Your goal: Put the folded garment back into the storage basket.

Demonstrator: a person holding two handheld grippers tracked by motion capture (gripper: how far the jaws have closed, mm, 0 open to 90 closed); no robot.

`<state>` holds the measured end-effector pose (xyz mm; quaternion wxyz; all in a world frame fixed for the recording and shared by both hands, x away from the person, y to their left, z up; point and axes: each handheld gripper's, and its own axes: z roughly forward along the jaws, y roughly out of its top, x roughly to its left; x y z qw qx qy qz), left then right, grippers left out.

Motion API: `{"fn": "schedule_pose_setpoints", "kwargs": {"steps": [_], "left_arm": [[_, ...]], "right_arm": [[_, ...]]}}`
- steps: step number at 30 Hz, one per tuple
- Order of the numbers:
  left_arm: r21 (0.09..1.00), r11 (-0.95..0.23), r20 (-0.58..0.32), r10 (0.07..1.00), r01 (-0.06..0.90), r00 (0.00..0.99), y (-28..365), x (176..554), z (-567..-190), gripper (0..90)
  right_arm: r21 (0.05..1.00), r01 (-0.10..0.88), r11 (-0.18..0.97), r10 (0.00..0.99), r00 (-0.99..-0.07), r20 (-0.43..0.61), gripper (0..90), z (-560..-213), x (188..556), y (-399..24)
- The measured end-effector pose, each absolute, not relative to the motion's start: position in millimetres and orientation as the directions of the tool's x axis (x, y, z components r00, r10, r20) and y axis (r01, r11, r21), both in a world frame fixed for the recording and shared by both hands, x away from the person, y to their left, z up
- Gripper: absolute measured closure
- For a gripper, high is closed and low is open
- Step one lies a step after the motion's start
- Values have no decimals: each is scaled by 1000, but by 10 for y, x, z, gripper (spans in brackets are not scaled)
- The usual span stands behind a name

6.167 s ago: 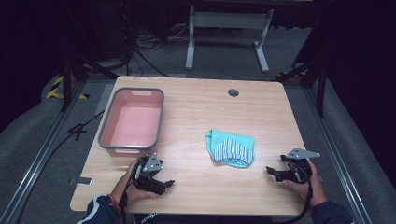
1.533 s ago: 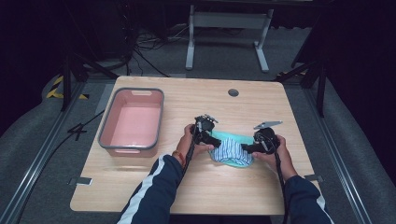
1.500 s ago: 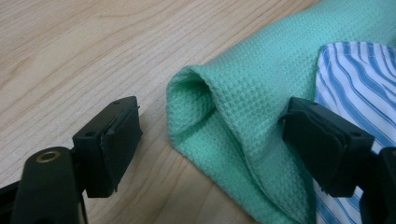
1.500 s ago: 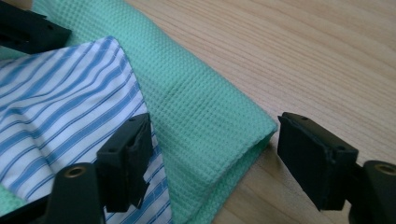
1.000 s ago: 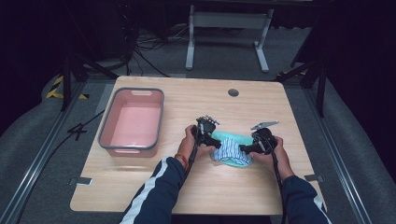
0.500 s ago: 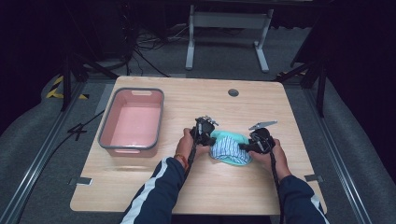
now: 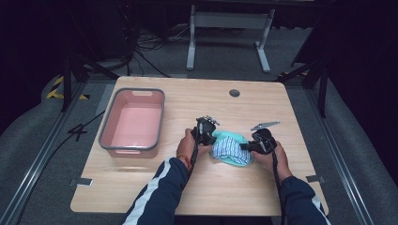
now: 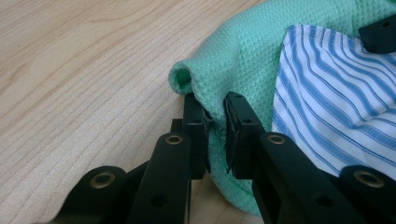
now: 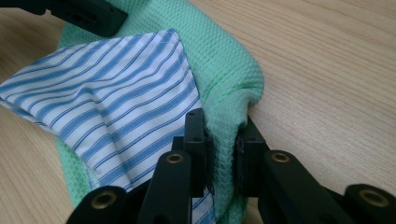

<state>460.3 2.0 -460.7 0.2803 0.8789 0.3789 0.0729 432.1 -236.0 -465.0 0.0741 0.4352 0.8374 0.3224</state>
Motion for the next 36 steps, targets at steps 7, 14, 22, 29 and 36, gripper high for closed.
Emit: {"fn": "schedule_pose_setpoints", "kwargs": {"steps": [7,14,22,29,36], "left_arm": [[565,-524,-127,708,637,695,60,4613,-4626,812],[569,-528,-116,708,631,697,44,4591,-4619,820],[581,-547,-91,692,602,716,34,4554,-4577,821],[582,-561,-74,684,588,726,21,4522,-4531,820],[591,-566,-60,680,575,731,42,4504,-4434,820]], "right_arm": [[606,670,430,773,-620,138,801,-4630,4308,-2351],[614,659,434,767,-628,132,805,-4602,4286,-2345],[624,648,437,765,-633,122,805,-4572,4271,-2356],[629,641,440,763,-636,114,805,-4536,4252,-2354],[648,621,441,760,-642,98,805,-4481,4231,-2340]]}}
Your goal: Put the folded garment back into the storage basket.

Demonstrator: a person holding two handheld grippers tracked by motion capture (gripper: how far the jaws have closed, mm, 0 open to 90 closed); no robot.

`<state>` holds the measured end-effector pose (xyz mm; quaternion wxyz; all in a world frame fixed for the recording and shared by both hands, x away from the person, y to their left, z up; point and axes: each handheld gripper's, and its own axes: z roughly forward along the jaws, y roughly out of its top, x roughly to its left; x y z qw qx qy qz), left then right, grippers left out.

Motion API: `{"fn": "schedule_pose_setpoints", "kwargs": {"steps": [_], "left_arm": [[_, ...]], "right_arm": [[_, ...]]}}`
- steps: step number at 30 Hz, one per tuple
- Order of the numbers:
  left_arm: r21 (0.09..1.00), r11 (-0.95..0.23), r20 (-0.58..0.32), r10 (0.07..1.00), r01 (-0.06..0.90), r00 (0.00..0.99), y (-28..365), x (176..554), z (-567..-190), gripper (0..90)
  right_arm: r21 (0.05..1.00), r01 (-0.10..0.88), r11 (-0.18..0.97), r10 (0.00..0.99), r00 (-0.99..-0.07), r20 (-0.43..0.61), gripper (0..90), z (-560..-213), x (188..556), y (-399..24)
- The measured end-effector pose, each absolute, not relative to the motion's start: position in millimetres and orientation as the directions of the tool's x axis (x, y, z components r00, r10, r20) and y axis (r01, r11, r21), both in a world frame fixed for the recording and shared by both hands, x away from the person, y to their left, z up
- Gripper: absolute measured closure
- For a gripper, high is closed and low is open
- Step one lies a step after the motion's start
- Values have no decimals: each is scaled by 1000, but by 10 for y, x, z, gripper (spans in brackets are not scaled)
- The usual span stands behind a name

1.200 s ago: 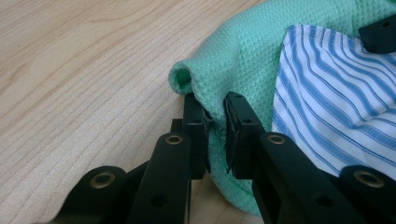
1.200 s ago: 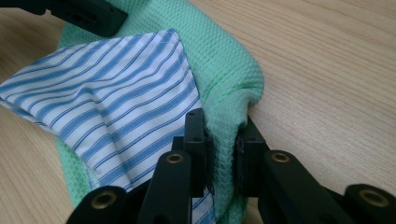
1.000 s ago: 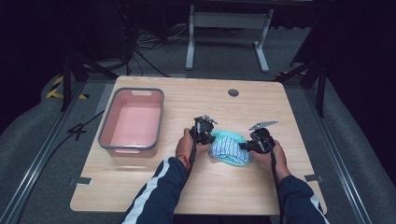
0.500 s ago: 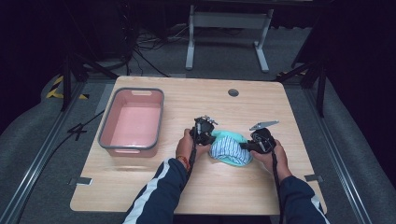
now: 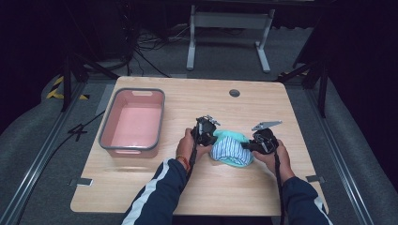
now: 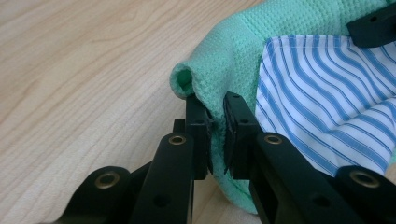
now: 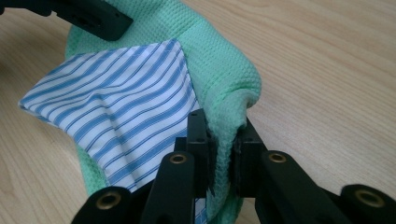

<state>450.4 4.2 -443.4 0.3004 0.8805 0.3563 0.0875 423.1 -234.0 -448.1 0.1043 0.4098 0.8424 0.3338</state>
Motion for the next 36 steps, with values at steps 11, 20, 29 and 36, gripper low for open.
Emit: {"fn": "schedule_pose_setpoints", "kwargs": {"steps": [11,20,29,36], "left_arm": [[610,-569,-34,677,552,735,119,4463,-4240,819],[618,-566,-13,686,545,727,224,4427,-4073,819],[634,-560,24,703,533,711,514,4337,-3760,819],[649,-525,15,732,551,681,761,4306,-3637,819]], "right_arm": [[680,581,447,738,-669,86,805,-4269,4204,-2262],[692,564,451,729,-680,79,804,-4108,4205,-2145],[714,507,482,693,-720,44,803,-3812,4221,-1855],[722,474,505,667,-745,23,803,-3660,4235,-1603]]}}
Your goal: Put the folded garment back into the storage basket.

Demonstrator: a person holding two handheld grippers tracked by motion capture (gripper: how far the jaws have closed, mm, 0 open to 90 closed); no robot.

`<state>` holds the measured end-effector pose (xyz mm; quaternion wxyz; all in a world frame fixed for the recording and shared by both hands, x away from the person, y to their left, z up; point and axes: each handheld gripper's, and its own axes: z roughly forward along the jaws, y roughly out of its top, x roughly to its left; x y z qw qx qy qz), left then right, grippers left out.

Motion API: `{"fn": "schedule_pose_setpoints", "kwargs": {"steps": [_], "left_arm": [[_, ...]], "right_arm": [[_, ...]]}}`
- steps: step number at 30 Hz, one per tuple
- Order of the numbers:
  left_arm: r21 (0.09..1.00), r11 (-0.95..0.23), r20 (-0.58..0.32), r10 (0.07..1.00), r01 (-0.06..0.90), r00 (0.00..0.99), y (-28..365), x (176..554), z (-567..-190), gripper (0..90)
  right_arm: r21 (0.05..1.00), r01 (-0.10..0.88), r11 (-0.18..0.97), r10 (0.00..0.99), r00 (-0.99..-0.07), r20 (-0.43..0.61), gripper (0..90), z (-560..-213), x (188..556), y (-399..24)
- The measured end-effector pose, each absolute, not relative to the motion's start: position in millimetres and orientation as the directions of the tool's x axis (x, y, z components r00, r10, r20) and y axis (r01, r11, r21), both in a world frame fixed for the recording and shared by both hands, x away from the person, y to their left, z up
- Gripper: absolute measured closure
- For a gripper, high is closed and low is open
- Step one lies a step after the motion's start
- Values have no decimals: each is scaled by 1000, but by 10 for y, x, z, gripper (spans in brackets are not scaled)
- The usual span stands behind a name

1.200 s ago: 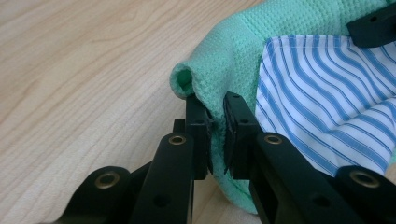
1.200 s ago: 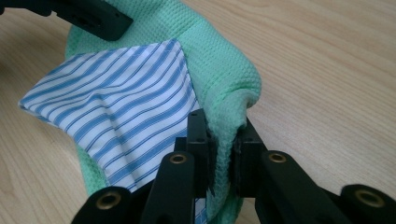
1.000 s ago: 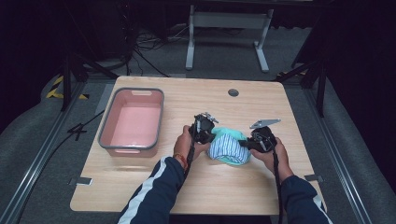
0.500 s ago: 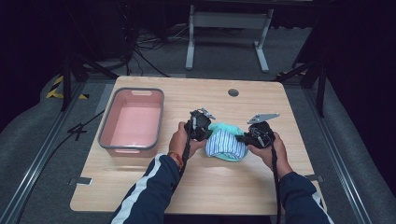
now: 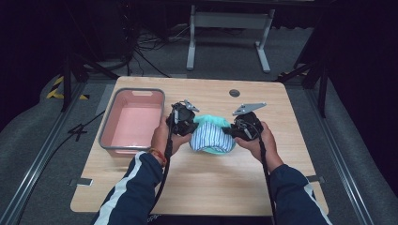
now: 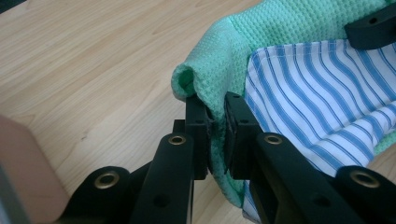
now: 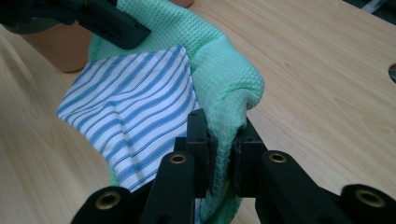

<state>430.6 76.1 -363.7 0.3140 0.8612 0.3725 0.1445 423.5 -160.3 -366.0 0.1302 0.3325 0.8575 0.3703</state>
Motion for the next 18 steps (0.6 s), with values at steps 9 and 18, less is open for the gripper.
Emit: {"fn": "schedule_pose_setpoints", "kwargs": {"steps": [9,18], "left_arm": [[654,-492,12,766,575,642,1047,4282,-3555,819],[670,-456,17,799,587,601,1373,4227,-3412,818]], "right_arm": [[727,452,517,641,-767,21,803,-3563,4279,-1305],[744,434,508,621,-783,32,801,-3448,4379,-1024]]}}
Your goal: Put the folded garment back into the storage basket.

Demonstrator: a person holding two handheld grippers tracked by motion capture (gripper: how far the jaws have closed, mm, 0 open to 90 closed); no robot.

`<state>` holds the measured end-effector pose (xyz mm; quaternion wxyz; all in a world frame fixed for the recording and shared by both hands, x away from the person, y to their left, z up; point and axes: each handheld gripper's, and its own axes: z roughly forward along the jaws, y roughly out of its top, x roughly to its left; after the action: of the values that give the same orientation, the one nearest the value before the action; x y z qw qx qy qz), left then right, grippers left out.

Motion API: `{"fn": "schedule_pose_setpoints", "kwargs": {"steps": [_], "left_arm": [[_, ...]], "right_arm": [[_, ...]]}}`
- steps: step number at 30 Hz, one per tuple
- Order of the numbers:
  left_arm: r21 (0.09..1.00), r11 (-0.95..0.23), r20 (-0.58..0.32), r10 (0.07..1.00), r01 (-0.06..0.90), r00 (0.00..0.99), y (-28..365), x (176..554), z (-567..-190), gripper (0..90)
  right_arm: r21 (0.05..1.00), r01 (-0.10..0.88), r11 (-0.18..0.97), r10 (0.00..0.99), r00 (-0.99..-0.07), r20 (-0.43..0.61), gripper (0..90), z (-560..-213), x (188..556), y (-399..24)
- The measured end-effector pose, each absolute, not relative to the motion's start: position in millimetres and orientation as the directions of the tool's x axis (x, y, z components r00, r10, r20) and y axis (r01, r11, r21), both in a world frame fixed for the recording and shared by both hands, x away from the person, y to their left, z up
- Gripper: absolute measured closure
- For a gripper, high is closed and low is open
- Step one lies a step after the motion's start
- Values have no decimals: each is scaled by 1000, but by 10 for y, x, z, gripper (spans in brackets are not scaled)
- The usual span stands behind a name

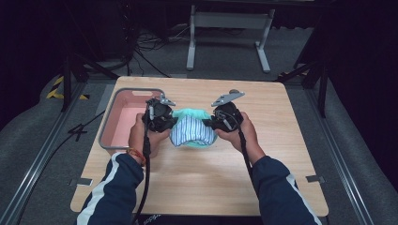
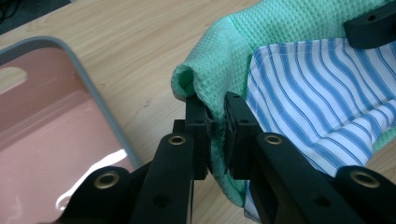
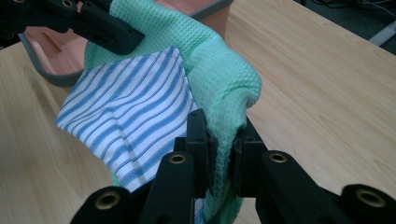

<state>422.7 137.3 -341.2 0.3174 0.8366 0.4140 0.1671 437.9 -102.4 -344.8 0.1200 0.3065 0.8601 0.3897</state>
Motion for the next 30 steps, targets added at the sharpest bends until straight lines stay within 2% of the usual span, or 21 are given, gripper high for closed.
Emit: {"fn": "schedule_pose_setpoints", "kwargs": {"steps": [18,30], "left_arm": [[662,-406,64,868,629,493,2100,4137,-3182,819],[658,-368,72,899,656,432,2552,4084,-3206,819]], "right_arm": [[769,383,512,540,-839,58,800,-3280,4461,-248],[764,372,527,505,-860,70,799,-3306,4481,268]]}}
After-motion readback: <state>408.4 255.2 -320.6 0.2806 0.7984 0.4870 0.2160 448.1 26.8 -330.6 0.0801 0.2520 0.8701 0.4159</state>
